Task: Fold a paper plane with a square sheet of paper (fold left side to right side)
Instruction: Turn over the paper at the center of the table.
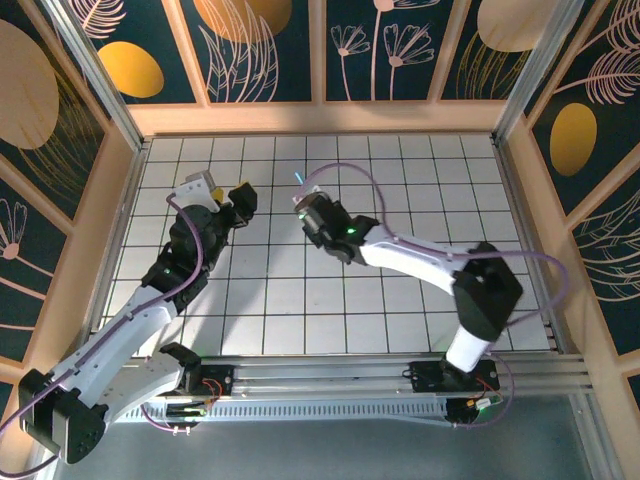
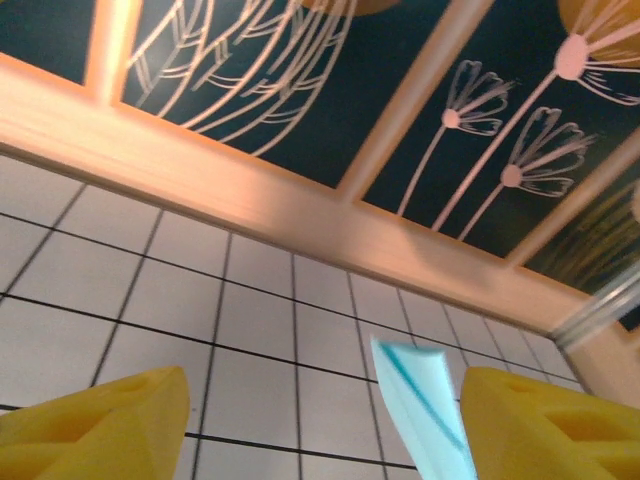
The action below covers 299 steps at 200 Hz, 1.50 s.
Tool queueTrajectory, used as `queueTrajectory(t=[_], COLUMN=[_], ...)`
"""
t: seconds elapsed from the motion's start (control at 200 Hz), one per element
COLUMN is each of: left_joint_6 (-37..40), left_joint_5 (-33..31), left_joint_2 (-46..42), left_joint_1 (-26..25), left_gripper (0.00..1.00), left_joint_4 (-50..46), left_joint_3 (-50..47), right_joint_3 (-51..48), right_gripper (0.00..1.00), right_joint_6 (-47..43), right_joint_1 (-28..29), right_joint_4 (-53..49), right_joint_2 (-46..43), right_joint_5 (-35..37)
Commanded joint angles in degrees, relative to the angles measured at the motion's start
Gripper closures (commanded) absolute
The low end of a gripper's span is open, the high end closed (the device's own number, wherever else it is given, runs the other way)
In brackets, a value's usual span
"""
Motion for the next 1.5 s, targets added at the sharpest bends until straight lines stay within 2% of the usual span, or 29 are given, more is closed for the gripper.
queueTrajectory(t=[0.0, 0.07, 0.21, 0.285, 0.435, 0.596, 0.691, 0.886, 1.021, 1.266, 1.491], left_joint_6=[0.9, 0.9, 0.8, 0.9, 0.9, 0.4, -1.7, -11.1, -16.8, -22.4, -24.8], left_joint_5=[-5.4, -5.8, -5.6, -5.4, -3.9, -0.5, 2.5, 10.3, 17.0, 27.7, 31.8], left_joint_2=[-2.0, -2.3, -2.1, -1.6, -0.4, 1.9, 5.1, 16.3, 25.6, 40.9, 49.9], left_joint_1=[-0.2, -0.2, -0.2, -0.2, -0.2, -0.2, -0.2, -0.2, -0.2, -0.2, -0.3], left_gripper=[0.27, 0.27, 0.26, 0.26, 0.26, 0.24, 0.24, 0.24, 0.26, 0.28, 0.28], left_joint_4=[-1.9, -2.1, -2.2, -2.2, -1.4, -0.3, 0.1, -0.1, 1.0, 7.6, 12.3], left_joint_3=[-0.8, -0.9, -1.1, -1.0, -0.6, 0.4, 1.0, 2.3, 3.3, 5.6, 9.4], right_joint_3=[3.0, 4.2, 6.4, 7.4, 6.8, 2.8, -2.0, -12.9, -21.0, -35.4, -39.7], right_gripper=[1.0, 0.99, 0.91, 0.8, 0.5, 0.35, 0.33, 0.31, 0.25, 0.15, 0.15], right_joint_6=[-2.8, -2.3, -1.0, 0.0, 2.0, 4.9, 7.4, 15.7, 20.9, 33.3, 35.8], right_joint_1=[1.5, 1.9, 2.6, 2.8, 2.0, -1.1, -4.9, -16.0, -22.4, -37.2, -43.4], right_joint_4=[-9.2, -11.0, -14.2, -15.3, -13.9, -9.8, -4.8, 7.0, 17.0, 35.2, 36.7], right_joint_2=[5.9, 9.6, 15.5, 16.6, 13.4, 5.6, -0.3, -12.5, -20.4, -30.0, -33.5], right_joint_5=[14.5, 14.7, 14.4, 11.9, 2.4, -8.0, -14.2, -26.2, -32.3, -51.6, -56.9])
